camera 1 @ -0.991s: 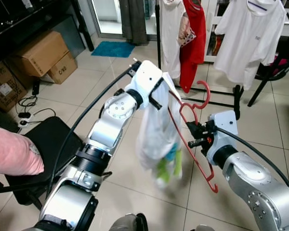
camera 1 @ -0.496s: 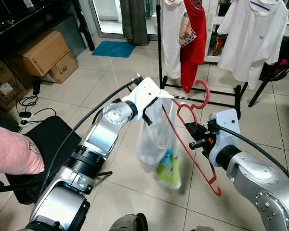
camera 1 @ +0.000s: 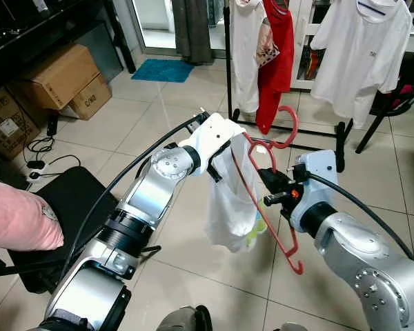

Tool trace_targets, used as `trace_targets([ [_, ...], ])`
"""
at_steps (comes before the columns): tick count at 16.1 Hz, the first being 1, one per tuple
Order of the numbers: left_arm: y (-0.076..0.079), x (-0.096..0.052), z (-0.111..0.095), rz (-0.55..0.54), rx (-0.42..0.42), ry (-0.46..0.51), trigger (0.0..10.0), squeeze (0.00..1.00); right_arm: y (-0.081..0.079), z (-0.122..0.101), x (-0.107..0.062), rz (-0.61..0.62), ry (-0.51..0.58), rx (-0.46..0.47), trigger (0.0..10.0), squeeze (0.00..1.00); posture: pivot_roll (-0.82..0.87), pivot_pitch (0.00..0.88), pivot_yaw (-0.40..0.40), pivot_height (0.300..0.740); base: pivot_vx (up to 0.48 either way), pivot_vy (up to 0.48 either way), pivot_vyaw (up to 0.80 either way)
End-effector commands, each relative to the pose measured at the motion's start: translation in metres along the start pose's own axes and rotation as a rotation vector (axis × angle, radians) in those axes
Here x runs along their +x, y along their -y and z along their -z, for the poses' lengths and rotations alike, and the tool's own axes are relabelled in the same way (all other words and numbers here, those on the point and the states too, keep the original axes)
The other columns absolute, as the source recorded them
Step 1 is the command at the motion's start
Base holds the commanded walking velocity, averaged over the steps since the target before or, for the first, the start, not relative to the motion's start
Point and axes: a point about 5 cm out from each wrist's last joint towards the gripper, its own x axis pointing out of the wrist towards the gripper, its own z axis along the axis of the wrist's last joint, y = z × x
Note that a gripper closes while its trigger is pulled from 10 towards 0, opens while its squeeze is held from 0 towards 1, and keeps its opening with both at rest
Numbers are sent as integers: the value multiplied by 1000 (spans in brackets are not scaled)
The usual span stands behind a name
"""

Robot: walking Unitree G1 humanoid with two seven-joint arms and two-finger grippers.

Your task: Hang hanger

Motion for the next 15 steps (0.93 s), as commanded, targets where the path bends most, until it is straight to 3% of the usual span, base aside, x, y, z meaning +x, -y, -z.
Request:
trace_targets([
  [1,-7,-3,-4,-20,8,15,0,0,-2,-6,0,-8,33,-6,10000,0,-129,46,140,740,0,0,0],
  [2,-7,-3,-4,-19,9,15,157,0,-2,-5,0,-8,34,-6,10000,0,-129,45,141,740,0,0,0],
  [3,-6,-4,-3,-19,14,11,7922,0,-2,-6,0,-10,40,-9,10000,0,-129,45,141,740,0,0,0],
  [4,-5,-4,-2,-24,5,11,10000,0,-3,-8,0,-12,56,-5,10000,0,-132,43,140,740,0,0,0],
  [5,-6,-4,-3,-21,-16,22,10000,0,-3,-10,0,-13,66,-2,10000,0,-132,43,140,740,0,0,0],
  [6,-5,-4,-5,-18,-24,36,10000,690,-2,-11,0,-14,76,1,10000,0,-133,38,138,740,0,0,0],
  [7,-5,-5,-6,-3,-30,46,10000,1000,-2,-11,0,-15,83,5,10000,0,-133,38,138,740,0,0,0],
  [12,-3,-6,-9,26,-47,65,10000,1000,-1,-15,1,-22,122,22,10000,0,-129,30,134,740,0,0,0],
  [15,-1,-9,-16,76,-99,133,10000,1000,1,-15,2,-11,132,34,10000,0,-126,30,137,740,0,0,0],
])
